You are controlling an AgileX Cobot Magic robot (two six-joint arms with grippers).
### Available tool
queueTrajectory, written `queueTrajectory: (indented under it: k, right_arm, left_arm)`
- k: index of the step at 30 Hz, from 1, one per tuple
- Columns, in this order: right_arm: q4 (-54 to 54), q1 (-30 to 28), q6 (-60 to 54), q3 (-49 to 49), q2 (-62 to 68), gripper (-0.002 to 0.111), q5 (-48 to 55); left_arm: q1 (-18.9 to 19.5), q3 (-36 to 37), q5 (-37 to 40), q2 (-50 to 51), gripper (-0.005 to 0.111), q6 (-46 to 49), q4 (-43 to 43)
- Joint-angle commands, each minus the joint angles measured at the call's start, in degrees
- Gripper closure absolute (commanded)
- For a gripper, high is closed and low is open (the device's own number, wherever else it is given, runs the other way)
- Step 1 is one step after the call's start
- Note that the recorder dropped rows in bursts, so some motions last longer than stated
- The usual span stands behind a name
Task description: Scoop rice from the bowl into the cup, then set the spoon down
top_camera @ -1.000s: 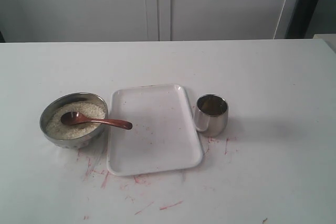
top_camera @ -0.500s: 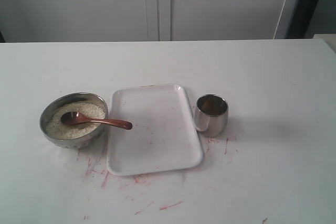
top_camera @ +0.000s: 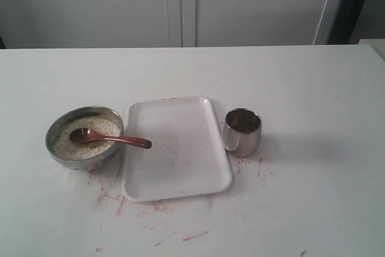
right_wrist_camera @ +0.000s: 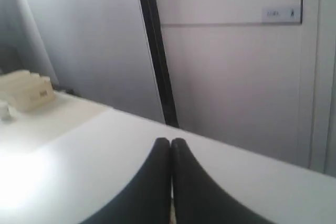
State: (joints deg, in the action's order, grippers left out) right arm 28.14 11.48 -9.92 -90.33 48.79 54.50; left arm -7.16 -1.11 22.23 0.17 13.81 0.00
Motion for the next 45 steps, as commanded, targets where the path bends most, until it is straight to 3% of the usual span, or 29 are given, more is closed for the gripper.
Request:
queueTrajectory:
  k: [1, 9, 14, 20, 29, 34, 38, 45]
  right_arm:
    - [0.5, 0.1, -4.3, -0.4, 5.5, 0.108, 4.6]
    - [6.6, 2.3, -21.5, -0.4, 15.9, 0.108, 10.2]
    - [7.2, 7.0, -23.7, -0.4, 23.8, 0.108, 15.5]
    - [5.4, 10.4, -27.3, -0.4, 32.5, 0.108, 15.5]
    - [3.4, 18.0, -42.7, -0.4, 41.6, 0.108, 12.0]
    - [-8.4, 24.0, -42.2, -0.4, 44.7, 0.108, 4.6]
    - [-18.6, 27.6, -35.7, -0.4, 47.3, 0.108, -0.7]
    - [-21.3, 29.1, -30.7, -0.4, 53.1, 0.108, -5.0]
  left_arm:
    - [-0.4, 0.5, 2.3, -0.2, 0.092, -0.3, 0.0]
    - [-0.4, 0.5, 2.3, -0.2, 0.092, -0.3, 0.0]
    - [-0.4, 0.5, 2.3, -0.2, 0.092, -0.3, 0.0]
    - [-0.4, 0.5, 2.3, -0.2, 0.092, -0.3, 0.0]
    - [-0.4, 0.5, 2.3, -0.2, 0.092, -0.3, 0.0]
    - [-0.4, 0.5, 2.3, -0.2, 0.092, -0.3, 0.0]
    - [-0.4, 0.5, 2.3, -0.2, 0.092, -0.3, 0.0]
    - [-0.4, 0.5, 2.3, -0.2, 0.092, -0.3, 0.0]
